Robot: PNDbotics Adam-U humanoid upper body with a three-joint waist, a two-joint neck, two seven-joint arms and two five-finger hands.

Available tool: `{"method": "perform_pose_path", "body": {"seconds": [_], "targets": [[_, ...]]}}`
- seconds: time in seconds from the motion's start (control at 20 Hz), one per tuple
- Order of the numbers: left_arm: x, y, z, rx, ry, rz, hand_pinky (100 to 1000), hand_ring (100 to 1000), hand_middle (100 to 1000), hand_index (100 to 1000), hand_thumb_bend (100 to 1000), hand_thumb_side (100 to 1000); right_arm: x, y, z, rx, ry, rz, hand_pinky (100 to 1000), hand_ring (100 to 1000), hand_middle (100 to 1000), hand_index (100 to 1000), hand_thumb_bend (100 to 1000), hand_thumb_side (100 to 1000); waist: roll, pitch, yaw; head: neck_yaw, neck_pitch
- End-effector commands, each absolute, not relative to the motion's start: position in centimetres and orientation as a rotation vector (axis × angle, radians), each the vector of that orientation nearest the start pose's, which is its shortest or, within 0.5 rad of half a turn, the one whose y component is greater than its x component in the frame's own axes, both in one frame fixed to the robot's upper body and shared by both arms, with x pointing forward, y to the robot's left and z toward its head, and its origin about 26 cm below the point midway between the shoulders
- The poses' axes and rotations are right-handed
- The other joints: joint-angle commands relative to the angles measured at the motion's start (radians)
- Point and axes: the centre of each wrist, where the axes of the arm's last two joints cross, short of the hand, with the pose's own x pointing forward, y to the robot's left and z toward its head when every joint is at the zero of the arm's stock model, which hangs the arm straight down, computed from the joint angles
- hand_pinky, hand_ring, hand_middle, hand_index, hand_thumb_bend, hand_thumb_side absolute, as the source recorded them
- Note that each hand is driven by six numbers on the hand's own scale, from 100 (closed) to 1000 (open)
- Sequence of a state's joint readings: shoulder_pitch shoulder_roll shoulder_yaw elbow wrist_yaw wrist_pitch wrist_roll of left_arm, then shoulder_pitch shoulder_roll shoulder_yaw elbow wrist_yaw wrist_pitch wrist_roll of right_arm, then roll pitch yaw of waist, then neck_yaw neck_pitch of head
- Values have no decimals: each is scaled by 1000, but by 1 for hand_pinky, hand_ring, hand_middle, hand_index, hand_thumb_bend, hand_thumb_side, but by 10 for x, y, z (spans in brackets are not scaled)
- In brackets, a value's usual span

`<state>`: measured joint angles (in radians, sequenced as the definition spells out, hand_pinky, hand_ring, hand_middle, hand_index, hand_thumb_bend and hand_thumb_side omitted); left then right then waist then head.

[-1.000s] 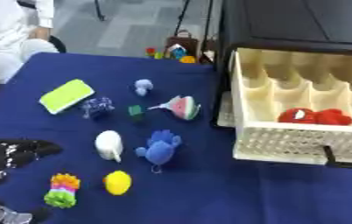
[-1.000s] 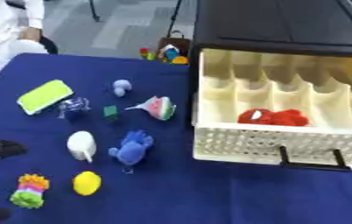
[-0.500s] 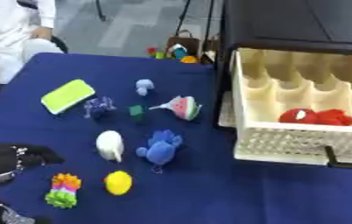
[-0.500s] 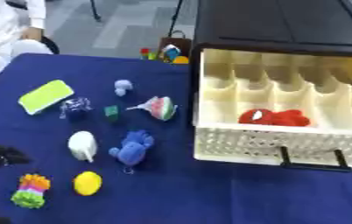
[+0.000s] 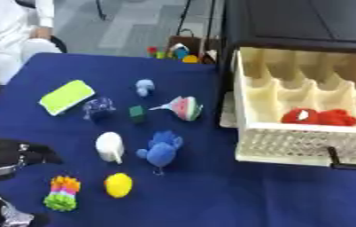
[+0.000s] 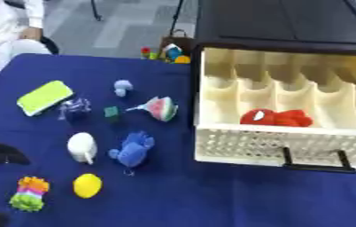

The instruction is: Pick up objects from table and place into drawer.

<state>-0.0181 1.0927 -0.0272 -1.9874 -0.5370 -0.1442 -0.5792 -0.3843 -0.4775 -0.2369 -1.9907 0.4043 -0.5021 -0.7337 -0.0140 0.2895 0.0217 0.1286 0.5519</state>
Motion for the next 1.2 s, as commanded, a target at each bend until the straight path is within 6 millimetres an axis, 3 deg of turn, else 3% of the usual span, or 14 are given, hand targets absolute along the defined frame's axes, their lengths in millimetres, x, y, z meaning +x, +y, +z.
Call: {"method": "perform_pose_path", "body": {"seconds": [0.05,0.15,0.35,1.2], "targets": [[263,367,238,841,-1111,-1903,688,838,822,905,597,799,293,-331,268,964,2855,219,709,759,644,769,100,1000,4,-12,-2,4,-8],[264,366,238,838,-1106,-1905,684,836,818,902,575,767,293,-331,268,965,2855,222,709,759,643,768,100,1000,3,-9,-4,6,-9],[264,364,237,819,-1084,-1905,673,832,815,899,584,802,293,-331,267,968,2854,232,709,759,642,769,100,1000,0,-3,-8,8,-13],[269,361,225,827,-1020,-1880,663,826,809,906,539,767,294,-328,268,979,2854,259,710,760,640,770,100,1000,-7,10,-19,22,-30]]}}
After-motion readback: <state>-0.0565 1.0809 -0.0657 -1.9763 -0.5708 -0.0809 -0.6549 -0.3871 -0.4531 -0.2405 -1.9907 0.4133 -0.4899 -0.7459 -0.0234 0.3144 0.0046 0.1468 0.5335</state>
